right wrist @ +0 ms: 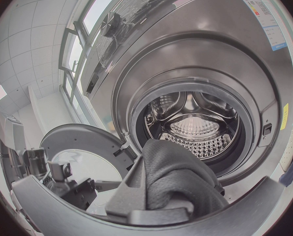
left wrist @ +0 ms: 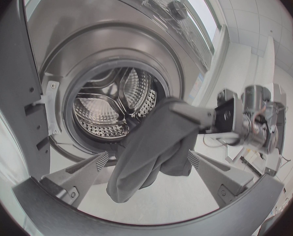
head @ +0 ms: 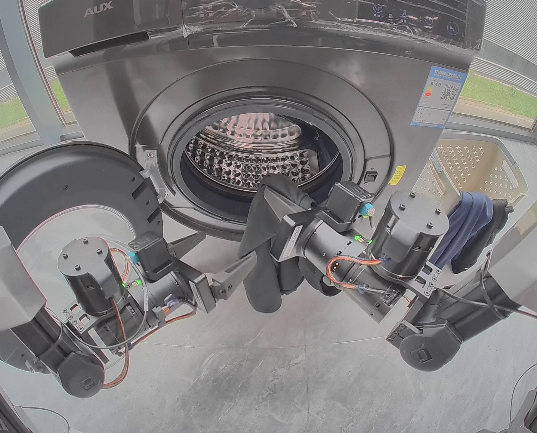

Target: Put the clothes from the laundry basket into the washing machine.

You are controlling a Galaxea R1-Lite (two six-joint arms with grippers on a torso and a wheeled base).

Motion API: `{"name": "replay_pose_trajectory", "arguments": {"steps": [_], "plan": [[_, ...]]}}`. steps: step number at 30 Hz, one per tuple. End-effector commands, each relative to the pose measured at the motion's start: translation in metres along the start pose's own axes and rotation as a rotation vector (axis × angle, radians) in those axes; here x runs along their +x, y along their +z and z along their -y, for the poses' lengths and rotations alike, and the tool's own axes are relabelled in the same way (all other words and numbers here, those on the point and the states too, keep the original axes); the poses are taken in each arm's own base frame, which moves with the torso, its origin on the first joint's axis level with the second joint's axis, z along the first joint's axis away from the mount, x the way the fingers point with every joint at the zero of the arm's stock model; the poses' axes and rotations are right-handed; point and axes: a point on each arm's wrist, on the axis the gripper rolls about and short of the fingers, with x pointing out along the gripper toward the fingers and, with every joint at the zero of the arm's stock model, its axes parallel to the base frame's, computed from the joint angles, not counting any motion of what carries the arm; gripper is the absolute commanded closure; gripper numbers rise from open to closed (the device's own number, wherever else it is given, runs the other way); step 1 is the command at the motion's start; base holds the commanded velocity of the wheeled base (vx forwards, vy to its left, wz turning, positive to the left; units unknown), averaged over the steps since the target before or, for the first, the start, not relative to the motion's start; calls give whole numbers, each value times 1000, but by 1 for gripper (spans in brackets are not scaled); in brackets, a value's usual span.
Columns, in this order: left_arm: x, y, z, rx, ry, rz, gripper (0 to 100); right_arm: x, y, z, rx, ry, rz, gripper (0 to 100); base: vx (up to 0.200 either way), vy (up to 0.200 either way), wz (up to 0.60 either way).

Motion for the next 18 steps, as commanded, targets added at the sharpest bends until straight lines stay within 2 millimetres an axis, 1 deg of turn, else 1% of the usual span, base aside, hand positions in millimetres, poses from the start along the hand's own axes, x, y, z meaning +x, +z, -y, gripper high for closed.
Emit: {"name": "replay_pose_trajectory", "arguments": {"steps": [1, 5, 9, 13, 18], "plan": [[-1, -19, -2, 10, -4, -70, 0, 1, 4, -4, 5, 15, 16, 100, 0, 0, 0], [2, -27, -3, 11, 0, -93, 0, 1, 4, -6, 6, 24, 16, 100, 0, 0, 0], [3, -28, -6, 9, 8, -92, 0, -1, 5, -7, 5, 26, 13, 100, 0, 0, 0], [4, -28, -8, 8, 16, -91, 0, -5, 10, -10, 8, 36, 22, 100, 0, 0, 0], [9, -42, -11, 2, 21, -134, 0, -8, 19, -12, 9, 42, 38, 100, 0, 0, 0]]}}
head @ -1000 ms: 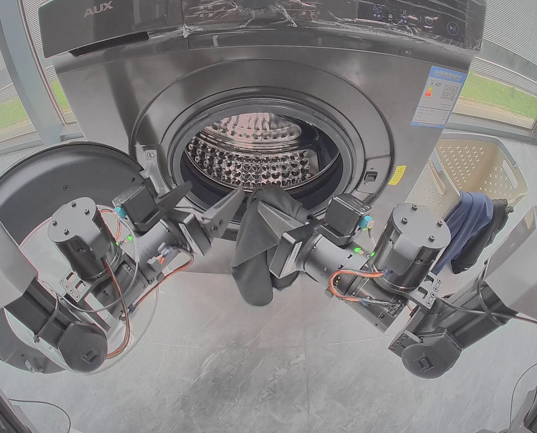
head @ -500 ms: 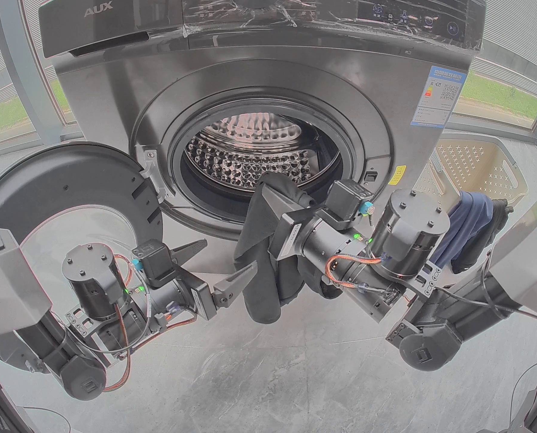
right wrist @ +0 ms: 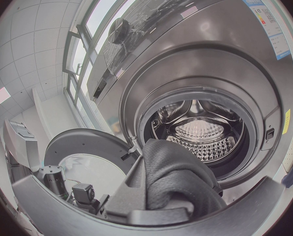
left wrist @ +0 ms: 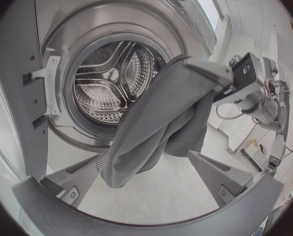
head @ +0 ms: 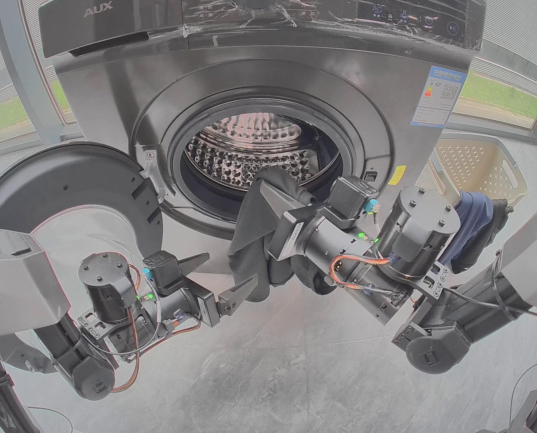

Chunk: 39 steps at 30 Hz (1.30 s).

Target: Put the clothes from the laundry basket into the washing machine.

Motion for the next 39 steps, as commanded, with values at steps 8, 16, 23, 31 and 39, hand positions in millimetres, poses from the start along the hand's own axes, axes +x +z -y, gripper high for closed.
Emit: {"name": "replay_pose_trajectory", "arguments": {"steps": [8, 16, 23, 31, 39], "plan": [[22, -38, -14, 4, 17, -107, 0, -6, 16, -4, 2, 12, 31, 100, 0, 0, 0], [47, -61, -28, 1, 24, -129, 0, -8, 18, -9, 7, 26, 35, 100, 0, 0, 0], [62, -71, -41, 1, 44, -120, 0, -9, 17, -12, 9, 35, 31, 100, 0, 0, 0], [78, -73, -43, 8, 36, -85, 100, -9, 16, -11, 8, 31, 29, 100, 0, 0, 0], [73, -61, -44, 18, 49, -58, 100, -8, 16, -3, 1, 14, 27, 100, 0, 0, 0]]}}
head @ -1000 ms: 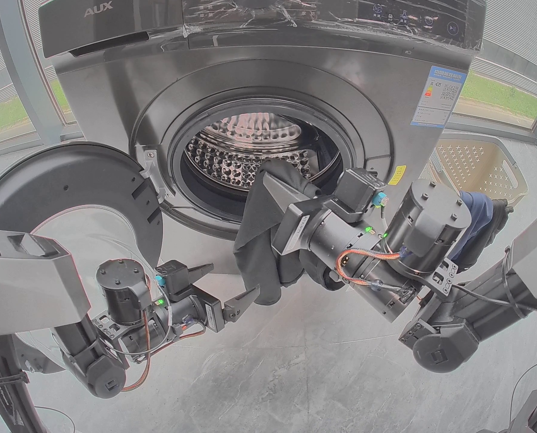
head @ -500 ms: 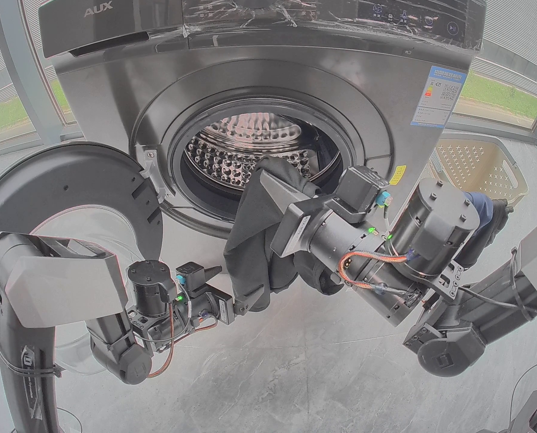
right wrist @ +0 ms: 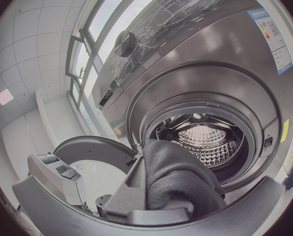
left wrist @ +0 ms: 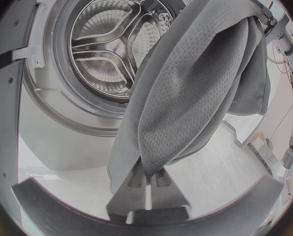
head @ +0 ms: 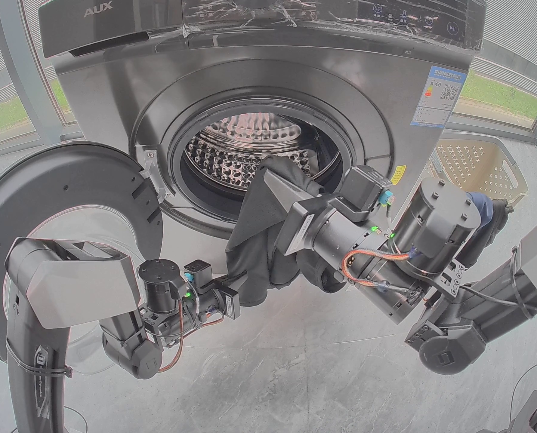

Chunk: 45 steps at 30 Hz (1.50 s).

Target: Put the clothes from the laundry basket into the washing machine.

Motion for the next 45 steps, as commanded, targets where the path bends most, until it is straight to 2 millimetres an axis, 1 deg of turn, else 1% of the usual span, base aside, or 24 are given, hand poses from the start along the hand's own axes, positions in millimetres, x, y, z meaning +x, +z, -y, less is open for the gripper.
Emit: {"name": "replay_pose_trajectory", "arguments": {"steps": [1, 3, 8, 11, 13, 17, 18, 20, 21, 22, 26, 31, 35, 40, 41, 42, 43, 44, 45], "plan": [[-7, 10, -2, 4, 12, 21, 100, 1, -1, 5, -5, -13, -5, 100, 0, 0, 0], [-21, 23, -5, 13, 29, 33, 100, 2, 0, 9, -8, -24, -2, 100, 0, 0, 0], [-59, 56, -13, 22, 81, 89, 100, 2, 1, 27, -25, -76, 2, 100, 0, 0, 0], [-77, 73, -16, 27, 105, 133, 100, 0, -3, 35, -35, -96, -16, 100, 0, 0, 0], [-84, 84, -17, 31, 116, 170, 100, -1, -8, 39, -40, -108, -35, 100, 0, 0, 0], [-90, 97, -14, 53, 116, 217, 100, -9, -16, 46, -48, -128, -71, 100, 0, 0, 0], [-90, 97, -14, 53, 116, 217, 100, -9, -16, 46, -48, -128, -71, 100, 0, 0, 0], [-94, 110, -10, 63, 108, 265, 100, -16, -27, 51, -52, -143, -118, 100, 0, 0, 0], [-94, 111, -10, 64, 108, 268, 100, -17, -28, 51, -52, -143, -118, 100, 0, 0, 0], [-97, 120, -7, 70, 102, 302, 100, -20, -33, 54, -56, -150, -143, 100, 0, 0, 0], [-102, 129, -3, 69, 89, 334, 100, -21, -39, 55, -56, -152, -146, 100, 0, 0, 0], [-100, 131, 9, 73, 48, 343, 100, -21, -39, 55, -56, -150, -145, 100, 0, 0, 0], [-103, 135, 16, 77, 26, 357, 100, -22, -39, 56, -55, -152, -146, 100, 0, 0, 0], [-102, 128, 17, 73, 23, 326, 100, -22, -31, 53, -55, -141, -103, 100, 0, 0, 0], [-102, 121, 17, 69, 22, 299, 100, -23, -26, 50, -52, -131, -86, 100, 0, 0, 0], [-102, 121, 17, 69, 22, 299, 100, -23, -26, 50, -52, -131, -86, 100, 0, 0, 0], [-101, 104, 16, 57, 24, 231, 100, -22, -18, 46, -47, -122, -58, 100, 0, 0, 0], [-99, 94, 15, 51, 26, 189, 100, -23, -16, 45, -47, -119, -51, 100, 0, 0, 0], [-97, 89, 16, 48, 23, 170, 100, -23, -16, 44, -46, -118, -52, 100, 0, 0, 0]]}}
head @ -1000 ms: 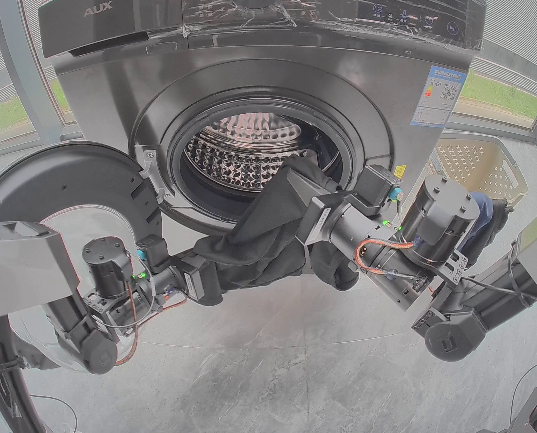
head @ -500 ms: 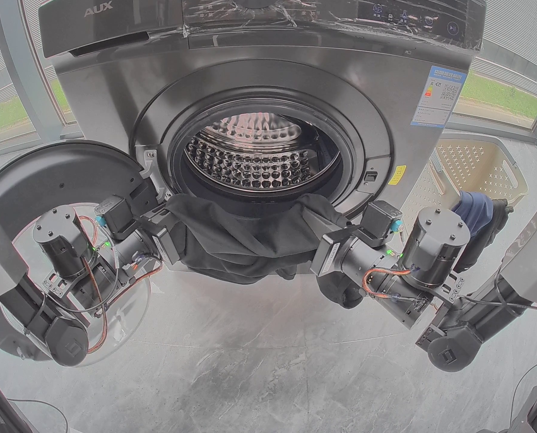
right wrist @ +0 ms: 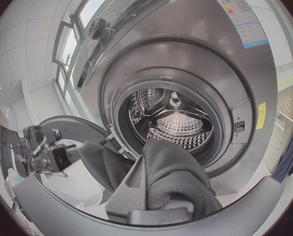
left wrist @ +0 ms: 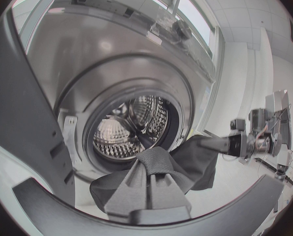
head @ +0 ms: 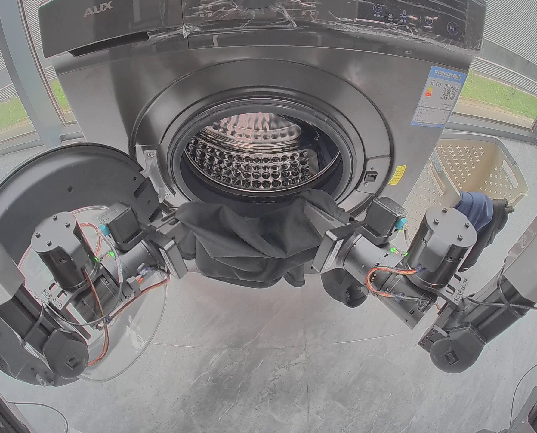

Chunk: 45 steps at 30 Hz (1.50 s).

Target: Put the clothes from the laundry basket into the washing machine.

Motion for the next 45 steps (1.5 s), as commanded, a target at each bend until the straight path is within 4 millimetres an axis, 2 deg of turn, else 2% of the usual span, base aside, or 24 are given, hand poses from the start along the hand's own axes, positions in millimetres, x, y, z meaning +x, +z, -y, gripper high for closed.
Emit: {"name": "replay_pose_trajectory", "arguments": {"steps": [1, 3, 4, 6, 9, 11, 12, 14, 17, 22, 25, 36, 40, 45], "plan": [[-2, -35, 1, -22, -3, -135, 100, -3, 12, -6, 8, 15, 37, 100, 0, 0, 0], [-2, -40, 1, -24, -3, -153, 100, -3, 11, -6, 8, 15, 36, 100, 0, 0, 0], [-2, -40, 1, -24, -3, -153, 0, -3, 11, -6, 8, 15, 36, 100, 0, 0, 0], [-3, -50, 7, -26, -20, -192, 0, -3, 13, -6, 10, 16, 43, 100, 0, 0, 0], [-14, -67, 16, -38, -44, -282, 0, -2, 16, -7, 10, 20, 53, 100, 0, 0, 0], [-15, -70, 18, -39, -53, -298, 0, -2, 17, -7, 10, 21, 56, 100, 0, 0, 0], [-14, -76, 29, -42, -93, -318, 0, -2, 19, -8, 11, 25, 62, 100, 0, 0, 0], [-14, -76, 33, -42, -107, -318, 0, -2, 19, -8, 11, 25, 62, 100, 0, 0, 0], [0, -68, 49, -38, -167, -258, 0, -1, 19, -8, 11, 23, 60, 100, 0, 0, 0], [18, -53, 62, -40, -218, -163, 0, 0, 18, -8, 11, 11, 58, 100, 0, 0, 0], [23, -50, 67, -36, -237, -142, 0, 2, 20, -9, 12, 13, 65, 100, 0, 0, 0], [57, -72, 77, -39, -258, -124, 0, 2, 22, -14, 17, 27, 75, 100, 0, 0, 0], [52, -74, 94, -48, -315, -143, 0, 5, 24, -15, 19, 30, 88, 100, 0, 0, 0], [44, -87, 116, -57, -378, -195, 0, 9, 27, -17, 22, 34, 104, 100, 0, 0, 0]]}}
